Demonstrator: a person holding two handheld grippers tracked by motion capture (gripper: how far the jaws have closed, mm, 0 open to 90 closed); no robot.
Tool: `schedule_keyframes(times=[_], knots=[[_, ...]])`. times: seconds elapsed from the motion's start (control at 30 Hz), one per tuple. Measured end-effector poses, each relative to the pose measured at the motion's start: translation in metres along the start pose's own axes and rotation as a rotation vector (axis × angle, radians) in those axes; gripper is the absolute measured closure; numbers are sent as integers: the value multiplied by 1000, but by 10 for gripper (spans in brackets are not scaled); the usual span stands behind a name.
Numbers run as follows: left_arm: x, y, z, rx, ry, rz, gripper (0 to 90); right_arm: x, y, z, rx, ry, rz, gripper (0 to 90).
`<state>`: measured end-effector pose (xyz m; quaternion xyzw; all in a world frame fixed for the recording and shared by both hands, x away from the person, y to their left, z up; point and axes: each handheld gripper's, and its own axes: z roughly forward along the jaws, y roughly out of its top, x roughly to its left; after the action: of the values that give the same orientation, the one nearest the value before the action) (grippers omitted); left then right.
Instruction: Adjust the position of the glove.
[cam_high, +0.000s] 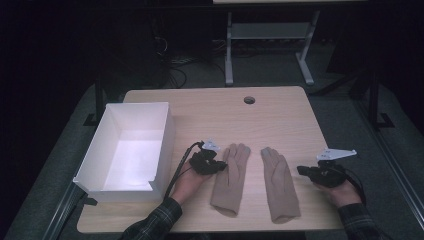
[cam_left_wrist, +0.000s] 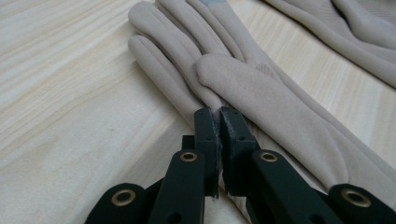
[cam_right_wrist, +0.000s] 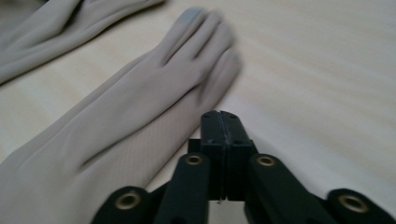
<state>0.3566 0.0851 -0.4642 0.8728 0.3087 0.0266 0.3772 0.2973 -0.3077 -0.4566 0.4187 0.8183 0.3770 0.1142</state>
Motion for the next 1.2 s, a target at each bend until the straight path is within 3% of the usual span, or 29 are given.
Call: schedule_keyframes(times=[0.13, 0.33, 0.53, 0.6, 1.2], knots=[[-2, 1, -2, -4, -14, 3, 860, 9, -8, 3, 56, 64, -13, 898], [-4, 2, 0, -15, -26, -4, 860, 14, -5, 13, 94, 108, -35, 897], [-2, 4, 2, -24, -26, -17, 860, 15, -1, 18, 89, 127, -51, 898], [-2, 4, 1, -25, -28, -15, 860, 18, 1, 21, 92, 137, -40, 898], [-3, 7, -7, -72, -38, -31, 860, 42, 17, 43, 105, 228, -108, 898]])
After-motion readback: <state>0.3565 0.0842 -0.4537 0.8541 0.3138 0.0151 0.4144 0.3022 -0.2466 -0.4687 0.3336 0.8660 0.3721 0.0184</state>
